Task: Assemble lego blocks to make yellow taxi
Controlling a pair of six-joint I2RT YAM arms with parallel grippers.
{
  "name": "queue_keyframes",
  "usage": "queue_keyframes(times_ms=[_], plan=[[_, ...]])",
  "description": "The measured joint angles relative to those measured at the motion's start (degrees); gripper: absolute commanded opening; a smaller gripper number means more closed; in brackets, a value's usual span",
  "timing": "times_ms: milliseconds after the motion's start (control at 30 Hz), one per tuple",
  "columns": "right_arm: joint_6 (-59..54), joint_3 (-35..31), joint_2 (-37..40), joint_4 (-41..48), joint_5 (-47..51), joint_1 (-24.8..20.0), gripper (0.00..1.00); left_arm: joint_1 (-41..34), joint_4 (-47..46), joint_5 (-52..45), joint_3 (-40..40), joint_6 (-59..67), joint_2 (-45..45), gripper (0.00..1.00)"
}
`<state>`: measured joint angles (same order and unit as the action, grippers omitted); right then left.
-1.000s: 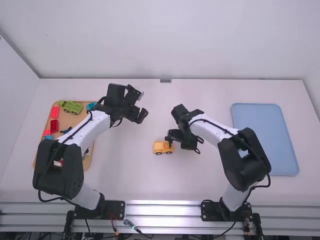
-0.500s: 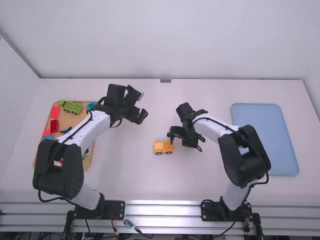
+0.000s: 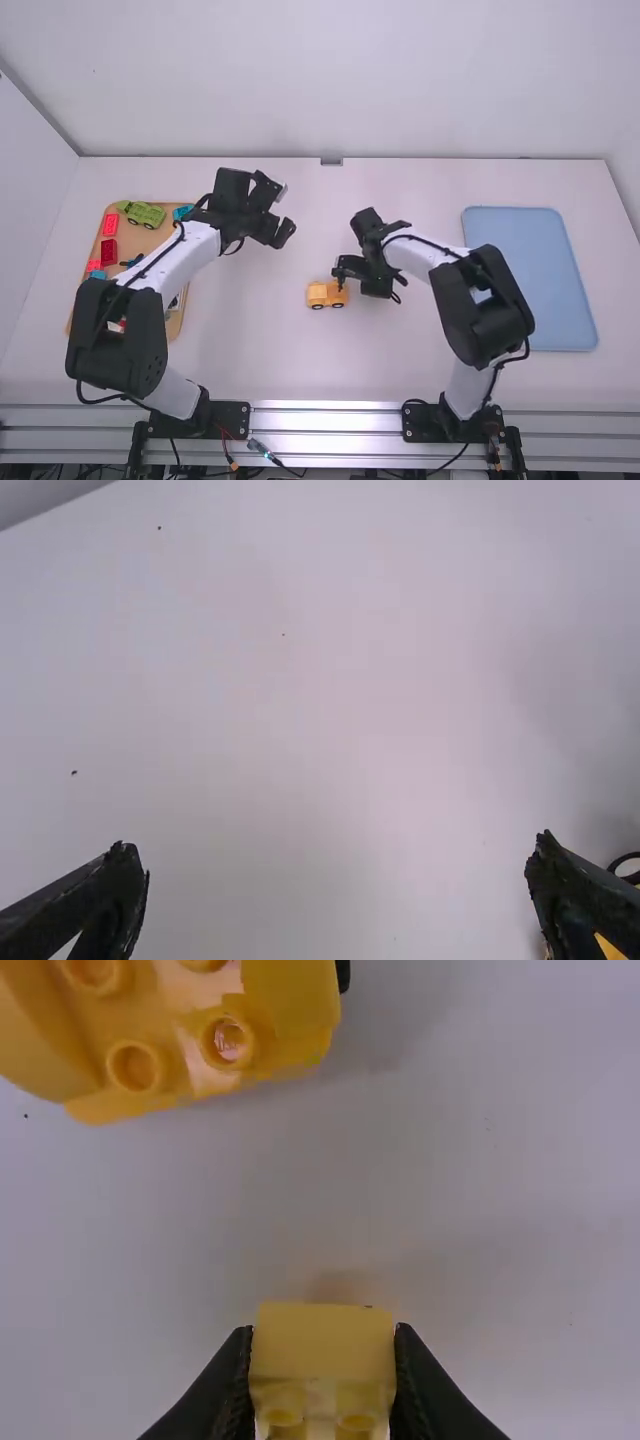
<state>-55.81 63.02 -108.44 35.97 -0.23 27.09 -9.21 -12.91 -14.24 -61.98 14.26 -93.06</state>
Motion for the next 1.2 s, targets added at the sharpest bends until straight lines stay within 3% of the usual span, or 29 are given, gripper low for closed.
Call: queue_keyframes(times_ms=[33,100,167,200,233,267,633,833,1033,1200], plan=[[0.0,0.0,0.0,0.0,0.0,0.0,0.12,0.0,0.0,0.0,0.0,0.0,0.0,0.99],[0.2,0.0,0.0,0.0,-0.3,-0.2,0.32,0.0,-0.2,0.0,0.0,0.1,0.0,0.99],[0.2,0.0,0.0,0.0,-0.5,-0.2,0.4,0.0,-0.2,0.0,0.0,0.2,0.0,0.99],[0.3,0.0,0.0,0.0,-0.7,-0.2,0.5,0.0,-0.2,0.0,0.0,0.2,0.0,0.99],[0.3,0.0,0.0,0.1,-0.7,-0.2,0.91,0.0,-0.2,0.0,0.0,0.2,0.0,0.99],[0.3,0.0,0.0,0.0,-0.8,-0.2,0.99,0.0,-0.2,0.0,0.0,0.2,0.0,0.99],[2.7,0.0,0.5,-2.8,2.4,0.6,0.99,0.0,-0.8,0.0,0.0,0.5,0.0,0.99],[2.8,-0.6,11.4,-2.5,-5.5,0.2,0.99,0.0,-4.2,-6.4,0.0,11.3,0.0,0.99],[-0.7,-7.6,24.2,-11.3,-20.0,-8.0,0.99,0.0,-5.8,-17.7,0.1,26.1,0.0,0.99],[-3.1,-20.4,25.2,-25.1,-33.6,-17.5,0.99,0.0,-3.9,-29.4,5.1,38.9,0.0,0.99]])
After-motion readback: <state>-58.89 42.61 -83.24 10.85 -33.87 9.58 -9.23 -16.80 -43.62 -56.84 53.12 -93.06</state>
